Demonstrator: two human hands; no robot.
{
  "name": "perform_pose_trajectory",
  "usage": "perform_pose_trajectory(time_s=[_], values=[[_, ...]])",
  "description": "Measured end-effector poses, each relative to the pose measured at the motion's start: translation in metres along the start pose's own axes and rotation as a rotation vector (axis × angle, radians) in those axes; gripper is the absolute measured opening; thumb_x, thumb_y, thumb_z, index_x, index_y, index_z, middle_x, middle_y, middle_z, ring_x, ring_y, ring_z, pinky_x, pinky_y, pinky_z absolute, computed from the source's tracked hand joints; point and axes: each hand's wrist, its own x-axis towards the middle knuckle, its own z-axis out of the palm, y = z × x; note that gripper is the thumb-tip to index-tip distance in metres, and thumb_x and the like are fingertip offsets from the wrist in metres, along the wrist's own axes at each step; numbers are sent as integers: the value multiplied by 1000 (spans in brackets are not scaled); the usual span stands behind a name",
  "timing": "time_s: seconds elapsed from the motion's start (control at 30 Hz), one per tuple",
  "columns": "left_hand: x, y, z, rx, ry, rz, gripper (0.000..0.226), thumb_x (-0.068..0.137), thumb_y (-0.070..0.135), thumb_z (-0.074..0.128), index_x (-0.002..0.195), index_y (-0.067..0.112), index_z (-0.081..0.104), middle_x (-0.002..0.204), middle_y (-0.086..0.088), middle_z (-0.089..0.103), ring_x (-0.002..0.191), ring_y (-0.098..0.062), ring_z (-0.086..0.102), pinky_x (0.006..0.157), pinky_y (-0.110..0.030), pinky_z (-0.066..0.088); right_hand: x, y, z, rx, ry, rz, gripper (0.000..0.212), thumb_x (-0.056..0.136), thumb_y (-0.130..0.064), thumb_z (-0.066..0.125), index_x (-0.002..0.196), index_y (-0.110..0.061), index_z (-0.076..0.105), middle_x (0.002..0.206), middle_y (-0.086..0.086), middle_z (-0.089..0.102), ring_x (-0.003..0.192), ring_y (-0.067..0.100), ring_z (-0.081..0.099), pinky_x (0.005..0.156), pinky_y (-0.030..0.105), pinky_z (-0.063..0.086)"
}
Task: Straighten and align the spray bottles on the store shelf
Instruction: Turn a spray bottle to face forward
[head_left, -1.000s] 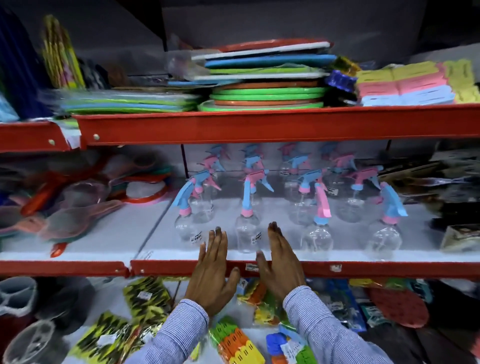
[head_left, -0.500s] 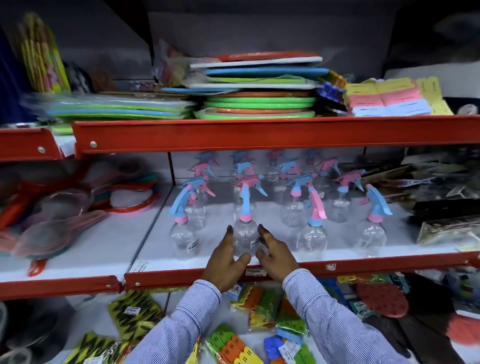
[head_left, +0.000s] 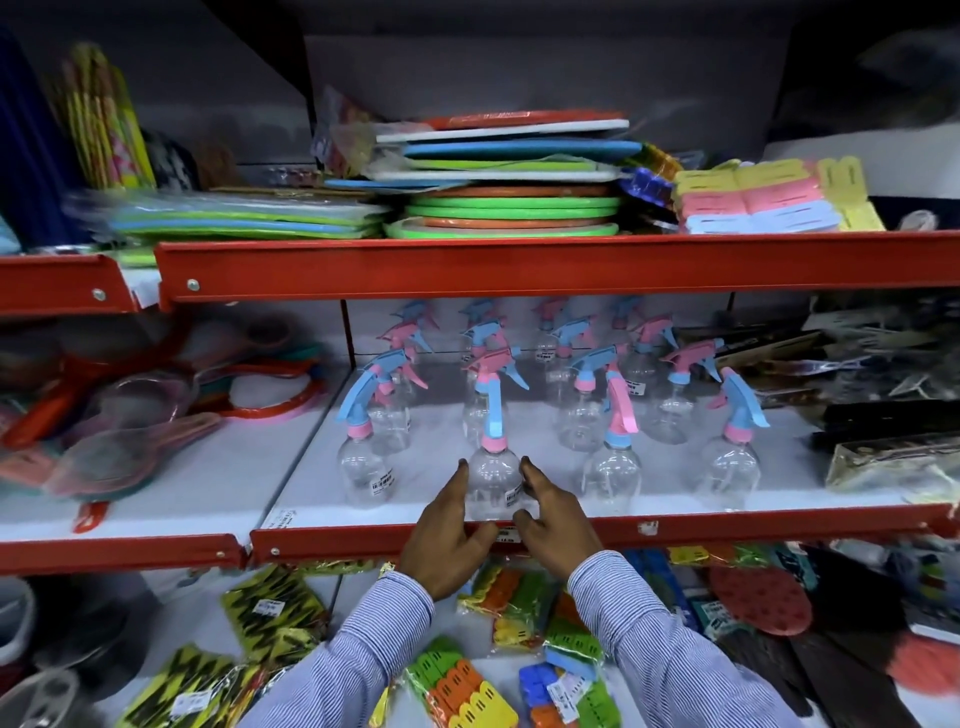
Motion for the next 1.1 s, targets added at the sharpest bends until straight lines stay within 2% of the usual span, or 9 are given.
perform_pose_trajectory(time_s=[0.13,0.2,0.33,0.43,0.57,0.77,0.9,1.0,1.1], values=[[-9,-7,-1,92,-4,7,87,79,52,40,152,19,7,161,-3,17,147,-18,21,120,-37,23,-7,3,3,-32,24,-33,72,87,-19,52,149,-16,14,150,9,39,131,22,45,107,37,43],[-20,-8,-2,221,59,60,82,82,52,36,152,20,5,161,1,7,150,-18,10,122,-43,18,-15,5,8,-99,122,-75,74,87,-19,50,149,-18,9,157,5,26,140,20,32,113,35,35],[-46,-12,-11,504,218,136,74,90,45,38,152,20,7,163,-1,5,151,-19,-3,121,-51,10,-33,3,19,-281,273,-238,71,87,-22,40,149,-17,7,161,3,10,148,13,7,120,36,21],[-63,-20,-23,661,234,96,80,89,46,45,152,18,4,163,-7,0,150,-28,-6,118,-61,7,-39,-6,30,-367,261,-367,68,86,-19,41,148,-10,15,160,9,13,149,20,5,120,42,18],[-78,-34,-40,762,225,-29,86,89,52,45,151,12,2,162,-14,-4,149,-36,-9,115,-68,6,-38,-24,51,-413,183,-487,74,84,-19,49,148,-9,14,160,12,11,149,27,3,119,48,15],[-89,-71,-75,788,206,-96,88,89,56,39,151,7,0,162,-16,-5,149,-35,-9,117,-65,0,-26,-57,90,-476,104,-504,76,85,-25,46,149,-10,7,161,10,2,149,26,-5,120,48,11],[-75,-101,-94,723,144,-78,87,89,60,34,151,8,1,162,-13,-3,150,-27,-7,119,-59,3,-5,-70,114,-435,93,-403,72,89,-29,40,149,-12,5,161,8,0,148,21,-6,122,42,10],[-58,-117,-101,618,104,-54,88,88,64,28,151,11,-5,162,-9,-7,150,-21,-11,122,-51,2,11,-74,127,-322,72,-272,70,90,-31,37,150,-13,4,161,7,1,149,19,4,121,38,17],[-39,-125,-111,502,63,-9,93,85,66,28,151,9,-5,162,-10,-3,150,-23,-3,123,-45,2,27,-86,130,-184,57,-125,70,92,-29,41,150,-15,4,160,6,14,144,21,25,114,30,26]])
